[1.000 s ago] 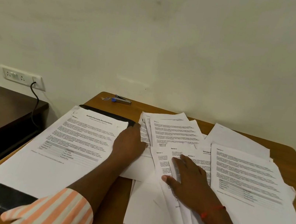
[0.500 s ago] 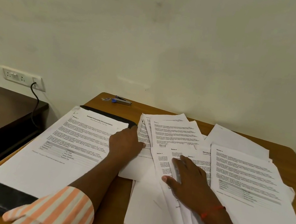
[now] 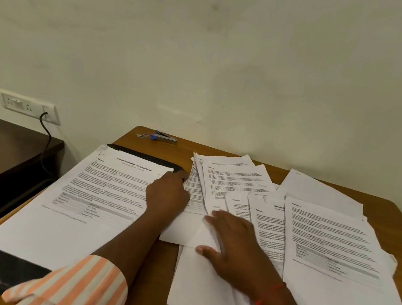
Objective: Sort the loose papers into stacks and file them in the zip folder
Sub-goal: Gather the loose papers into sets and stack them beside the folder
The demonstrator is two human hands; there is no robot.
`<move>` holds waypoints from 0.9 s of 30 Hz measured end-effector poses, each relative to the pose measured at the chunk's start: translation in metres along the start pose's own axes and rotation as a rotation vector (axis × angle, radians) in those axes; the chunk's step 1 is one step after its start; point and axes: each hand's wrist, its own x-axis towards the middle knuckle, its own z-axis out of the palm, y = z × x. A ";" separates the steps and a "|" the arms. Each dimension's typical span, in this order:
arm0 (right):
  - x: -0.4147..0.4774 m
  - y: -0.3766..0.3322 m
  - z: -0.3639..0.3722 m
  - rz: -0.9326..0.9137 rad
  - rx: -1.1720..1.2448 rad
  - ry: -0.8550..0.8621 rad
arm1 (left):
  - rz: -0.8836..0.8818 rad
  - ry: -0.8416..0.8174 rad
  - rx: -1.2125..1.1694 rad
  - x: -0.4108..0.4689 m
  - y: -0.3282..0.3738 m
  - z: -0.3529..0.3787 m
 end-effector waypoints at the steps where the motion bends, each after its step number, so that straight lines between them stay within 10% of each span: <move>1: 0.000 -0.006 0.001 -0.029 -0.020 -0.024 | -0.002 -0.007 -0.001 0.001 0.000 -0.001; 17: 0.003 -0.005 0.011 0.000 -0.021 0.073 | 0.033 -0.063 -0.158 0.002 0.007 -0.004; 27: 0.005 -0.001 0.010 0.028 -0.015 0.071 | 0.079 0.709 -0.441 -0.016 0.025 -0.053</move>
